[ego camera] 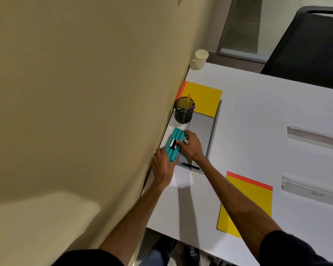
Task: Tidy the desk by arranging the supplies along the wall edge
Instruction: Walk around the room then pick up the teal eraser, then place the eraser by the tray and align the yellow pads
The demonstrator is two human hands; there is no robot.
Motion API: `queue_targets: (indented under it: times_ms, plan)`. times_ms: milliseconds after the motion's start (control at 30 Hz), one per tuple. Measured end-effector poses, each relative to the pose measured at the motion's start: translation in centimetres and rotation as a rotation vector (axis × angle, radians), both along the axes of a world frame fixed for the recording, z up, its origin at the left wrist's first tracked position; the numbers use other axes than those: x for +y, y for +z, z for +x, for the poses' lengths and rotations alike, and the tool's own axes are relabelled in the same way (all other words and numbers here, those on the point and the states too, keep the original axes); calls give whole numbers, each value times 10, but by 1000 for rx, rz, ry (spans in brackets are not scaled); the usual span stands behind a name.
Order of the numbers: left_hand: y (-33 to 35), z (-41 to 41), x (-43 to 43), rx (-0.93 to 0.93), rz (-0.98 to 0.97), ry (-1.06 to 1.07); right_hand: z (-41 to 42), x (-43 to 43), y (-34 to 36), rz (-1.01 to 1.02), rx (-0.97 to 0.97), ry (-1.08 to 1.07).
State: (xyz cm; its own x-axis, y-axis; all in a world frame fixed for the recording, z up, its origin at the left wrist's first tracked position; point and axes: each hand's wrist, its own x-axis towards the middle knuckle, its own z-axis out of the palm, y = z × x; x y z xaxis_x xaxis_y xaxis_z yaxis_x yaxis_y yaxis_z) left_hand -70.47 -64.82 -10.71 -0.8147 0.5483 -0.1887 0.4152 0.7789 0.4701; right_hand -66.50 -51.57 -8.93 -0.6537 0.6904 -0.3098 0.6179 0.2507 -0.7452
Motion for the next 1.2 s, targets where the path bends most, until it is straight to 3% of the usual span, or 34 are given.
queue_targets:
  times_ms: [733,900,1100,1200]
  plan:
    - [-21,-16,18,-46,-54,72,-14,5,-26,-40,-16,30]
    - [-12,-3,14,-23,28,71,11,1,-21,-23,-14,-53]
    - [5,31,20,-2,-40,-27,67,-6,-5,4,14,-161]
    - [12,59,29,-71,63,-92,107,-5,1,22,-5,-222]
